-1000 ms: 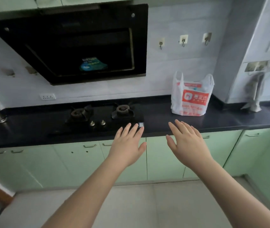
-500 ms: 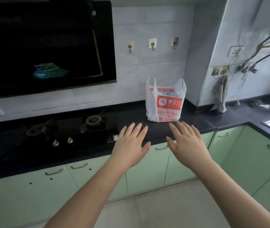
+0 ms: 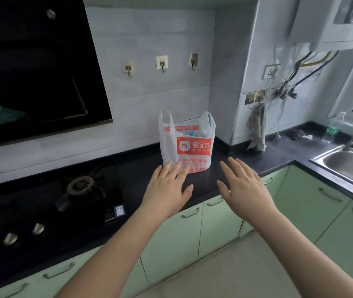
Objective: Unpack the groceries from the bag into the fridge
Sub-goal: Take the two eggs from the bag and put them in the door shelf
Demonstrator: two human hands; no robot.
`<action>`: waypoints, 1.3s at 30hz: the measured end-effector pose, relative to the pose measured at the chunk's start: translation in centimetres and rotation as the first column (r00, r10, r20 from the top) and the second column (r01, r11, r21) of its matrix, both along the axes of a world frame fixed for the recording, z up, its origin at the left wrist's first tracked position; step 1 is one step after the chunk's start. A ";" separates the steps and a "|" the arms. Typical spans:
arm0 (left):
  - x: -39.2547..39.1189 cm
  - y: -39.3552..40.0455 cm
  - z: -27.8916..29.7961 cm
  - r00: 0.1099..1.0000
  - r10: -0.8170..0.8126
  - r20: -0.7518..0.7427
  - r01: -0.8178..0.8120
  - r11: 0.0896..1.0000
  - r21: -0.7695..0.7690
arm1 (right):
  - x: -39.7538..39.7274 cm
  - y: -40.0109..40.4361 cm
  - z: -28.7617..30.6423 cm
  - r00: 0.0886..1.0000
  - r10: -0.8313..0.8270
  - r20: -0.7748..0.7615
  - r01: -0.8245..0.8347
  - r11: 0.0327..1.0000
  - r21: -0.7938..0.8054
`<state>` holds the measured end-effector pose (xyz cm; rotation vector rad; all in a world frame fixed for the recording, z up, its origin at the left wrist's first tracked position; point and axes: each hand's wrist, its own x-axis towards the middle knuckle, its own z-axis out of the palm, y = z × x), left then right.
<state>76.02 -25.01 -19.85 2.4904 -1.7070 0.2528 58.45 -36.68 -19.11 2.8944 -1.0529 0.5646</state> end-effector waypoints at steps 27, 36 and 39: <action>10.8 -25.0 -2.3 0.996 0.086 0.001 -0.086 0.993 0.086 | 13.3 -25.4 -2.9 0.985 0.164 -0.053 -0.162 0.986 0.046; 19.7 -31.2 -3.5 0.998 0.021 -0.059 -0.019 1.000 0.024 | 21.9 -29.6 -3.8 0.984 0.157 -0.084 -0.153 0.986 0.060; 22.0 -33.2 -4.1 0.997 -0.020 -0.075 0.023 0.999 0.047 | 23.9 -30.7 -4.8 0.986 0.140 -0.085 -0.132 0.987 0.094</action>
